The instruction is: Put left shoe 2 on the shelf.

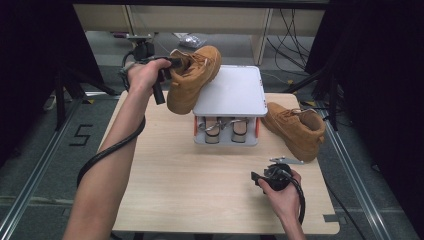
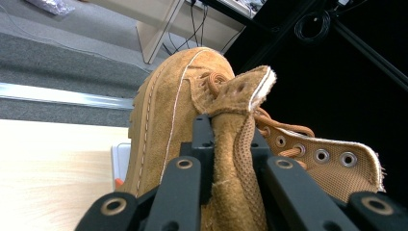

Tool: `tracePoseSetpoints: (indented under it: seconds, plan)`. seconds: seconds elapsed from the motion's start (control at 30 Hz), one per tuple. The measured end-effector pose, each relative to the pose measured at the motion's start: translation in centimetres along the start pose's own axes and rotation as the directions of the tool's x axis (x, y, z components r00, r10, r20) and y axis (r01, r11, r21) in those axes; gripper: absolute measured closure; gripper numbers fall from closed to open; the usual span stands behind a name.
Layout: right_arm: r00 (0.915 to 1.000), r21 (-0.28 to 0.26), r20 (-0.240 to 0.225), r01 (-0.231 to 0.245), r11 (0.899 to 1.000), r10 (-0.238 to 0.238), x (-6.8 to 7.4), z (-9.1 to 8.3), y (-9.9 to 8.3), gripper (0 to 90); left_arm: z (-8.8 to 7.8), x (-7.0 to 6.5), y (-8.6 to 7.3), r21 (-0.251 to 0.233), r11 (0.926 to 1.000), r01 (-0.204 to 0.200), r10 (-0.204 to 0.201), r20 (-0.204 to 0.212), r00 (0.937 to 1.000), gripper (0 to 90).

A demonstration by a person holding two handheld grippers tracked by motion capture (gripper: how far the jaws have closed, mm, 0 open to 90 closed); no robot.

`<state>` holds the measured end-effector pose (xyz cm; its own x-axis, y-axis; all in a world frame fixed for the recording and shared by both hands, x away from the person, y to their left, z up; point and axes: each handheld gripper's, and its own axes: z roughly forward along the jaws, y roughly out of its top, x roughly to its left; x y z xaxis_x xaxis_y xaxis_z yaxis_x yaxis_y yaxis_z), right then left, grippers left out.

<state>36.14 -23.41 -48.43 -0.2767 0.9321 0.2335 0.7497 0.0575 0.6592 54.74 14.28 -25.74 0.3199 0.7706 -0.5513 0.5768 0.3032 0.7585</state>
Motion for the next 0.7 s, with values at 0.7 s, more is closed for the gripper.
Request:
tracePoseSetpoints:
  seconds: [0.7]
  plan:
    - [0.9999,0.015,0.008,0.007,1.000,-0.007,0.0,0.3,-0.2,44.0,3.7,-1.2,-0.8,0.022,0.9993,0.030,-0.031,0.008,0.9995,79.9]
